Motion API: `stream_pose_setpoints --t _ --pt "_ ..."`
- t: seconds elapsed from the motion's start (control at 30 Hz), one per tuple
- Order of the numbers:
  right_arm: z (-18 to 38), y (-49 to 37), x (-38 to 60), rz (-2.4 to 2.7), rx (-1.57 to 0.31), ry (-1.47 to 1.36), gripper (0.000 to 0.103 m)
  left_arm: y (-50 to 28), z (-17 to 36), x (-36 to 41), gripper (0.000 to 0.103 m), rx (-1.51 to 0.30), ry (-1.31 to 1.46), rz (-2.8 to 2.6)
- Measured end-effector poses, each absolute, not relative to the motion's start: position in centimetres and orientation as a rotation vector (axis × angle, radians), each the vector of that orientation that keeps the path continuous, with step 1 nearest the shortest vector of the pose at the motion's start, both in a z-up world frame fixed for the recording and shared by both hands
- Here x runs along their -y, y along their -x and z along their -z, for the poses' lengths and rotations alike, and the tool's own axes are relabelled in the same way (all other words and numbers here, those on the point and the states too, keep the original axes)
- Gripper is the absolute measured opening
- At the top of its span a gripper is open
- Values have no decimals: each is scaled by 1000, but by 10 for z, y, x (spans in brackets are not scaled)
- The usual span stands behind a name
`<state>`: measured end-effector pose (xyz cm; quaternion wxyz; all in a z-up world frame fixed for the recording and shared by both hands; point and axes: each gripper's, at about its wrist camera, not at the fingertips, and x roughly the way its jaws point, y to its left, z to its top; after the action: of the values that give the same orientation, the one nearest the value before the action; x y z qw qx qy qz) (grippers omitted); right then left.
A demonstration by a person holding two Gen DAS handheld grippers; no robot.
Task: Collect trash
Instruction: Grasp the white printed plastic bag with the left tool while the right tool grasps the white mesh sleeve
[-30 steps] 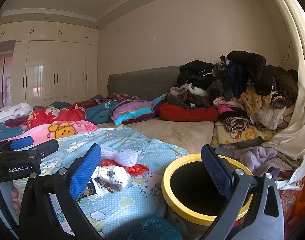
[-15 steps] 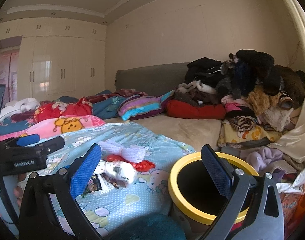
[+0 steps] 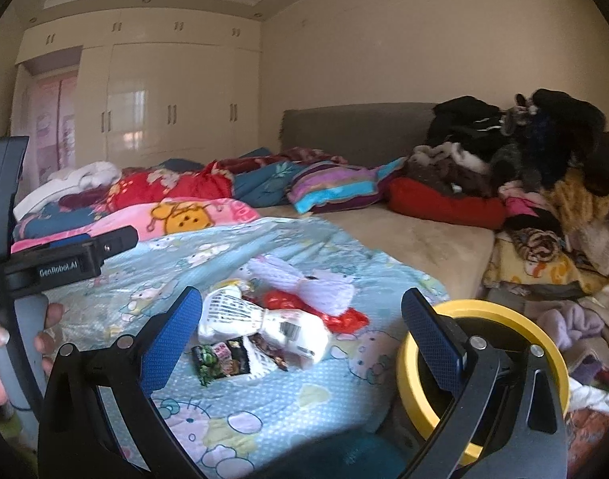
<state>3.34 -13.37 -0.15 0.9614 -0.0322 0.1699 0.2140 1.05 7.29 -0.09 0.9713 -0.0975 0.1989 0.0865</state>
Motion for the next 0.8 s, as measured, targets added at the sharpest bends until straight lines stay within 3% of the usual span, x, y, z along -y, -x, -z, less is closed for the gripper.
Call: stream_pose_setpoints --t 0.27,0.63,0.8 --pt "-8 -69 117 -501 -365 127 97 -20 5 -102 92 -415 222 -187" --pt "2 -138 116 -545 -444 249 97 -68 28 -83 92 -541 191 -16" --pt "13 -177 116 -558 -523 280 83 -91 46 -71 92 -635 164 59"
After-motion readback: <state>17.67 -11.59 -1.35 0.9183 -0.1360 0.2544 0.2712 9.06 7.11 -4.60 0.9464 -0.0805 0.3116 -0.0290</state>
